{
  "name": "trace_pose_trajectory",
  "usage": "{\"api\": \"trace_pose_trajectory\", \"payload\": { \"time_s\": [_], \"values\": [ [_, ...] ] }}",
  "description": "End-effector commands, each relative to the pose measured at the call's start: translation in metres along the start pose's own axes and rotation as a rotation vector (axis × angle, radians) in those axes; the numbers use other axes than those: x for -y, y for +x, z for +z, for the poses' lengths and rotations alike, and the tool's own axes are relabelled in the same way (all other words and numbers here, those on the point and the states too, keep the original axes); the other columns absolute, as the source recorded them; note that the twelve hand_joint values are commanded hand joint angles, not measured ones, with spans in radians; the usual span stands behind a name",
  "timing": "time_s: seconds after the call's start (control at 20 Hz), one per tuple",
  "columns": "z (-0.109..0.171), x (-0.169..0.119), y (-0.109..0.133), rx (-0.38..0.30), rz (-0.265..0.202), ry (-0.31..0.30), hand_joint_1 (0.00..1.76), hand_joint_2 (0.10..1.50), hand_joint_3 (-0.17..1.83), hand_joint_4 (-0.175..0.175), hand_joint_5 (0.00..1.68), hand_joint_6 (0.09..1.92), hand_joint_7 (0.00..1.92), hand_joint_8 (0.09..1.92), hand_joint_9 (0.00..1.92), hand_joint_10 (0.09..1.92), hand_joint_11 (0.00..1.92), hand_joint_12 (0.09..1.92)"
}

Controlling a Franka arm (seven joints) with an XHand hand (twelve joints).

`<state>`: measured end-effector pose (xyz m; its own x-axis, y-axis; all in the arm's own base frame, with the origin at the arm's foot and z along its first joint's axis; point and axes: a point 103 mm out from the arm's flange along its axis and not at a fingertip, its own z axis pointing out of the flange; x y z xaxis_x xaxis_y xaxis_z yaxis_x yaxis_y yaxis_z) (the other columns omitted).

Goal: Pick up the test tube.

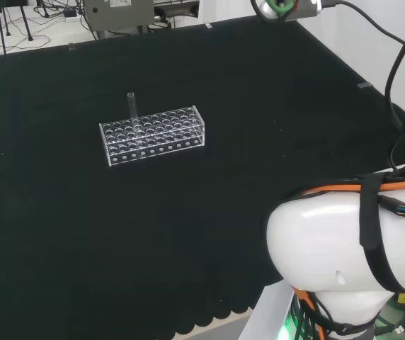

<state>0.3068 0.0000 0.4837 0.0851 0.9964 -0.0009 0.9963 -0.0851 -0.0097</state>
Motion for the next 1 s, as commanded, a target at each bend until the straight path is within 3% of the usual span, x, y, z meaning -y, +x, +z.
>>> {"api": "trace_pose_trajectory", "payload": {
  "time_s": [0.05, 0.25, 1.0],
  "values": [
    [0.000, -0.001, 0.002, 0.009, -0.002, -0.010, 0.79, 0.66, 0.60, -0.097, 0.18, 0.40, 0.12, 0.93, 0.16, 0.95, 0.03, 1.49],
    [0.001, -0.007, 0.003, 0.000, -0.023, 0.001, 0.72, 0.73, 0.53, -0.105, 0.15, 0.21, 0.01, 0.93, 0.02, 1.00, 0.00, 1.49],
    [0.026, -0.070, 0.054, -0.025, -0.175, 0.094, 0.73, 0.73, 0.52, -0.120, 0.23, 0.16, 0.12, 0.95, 0.14, 1.01, 0.01, 1.56]
  ]
}}
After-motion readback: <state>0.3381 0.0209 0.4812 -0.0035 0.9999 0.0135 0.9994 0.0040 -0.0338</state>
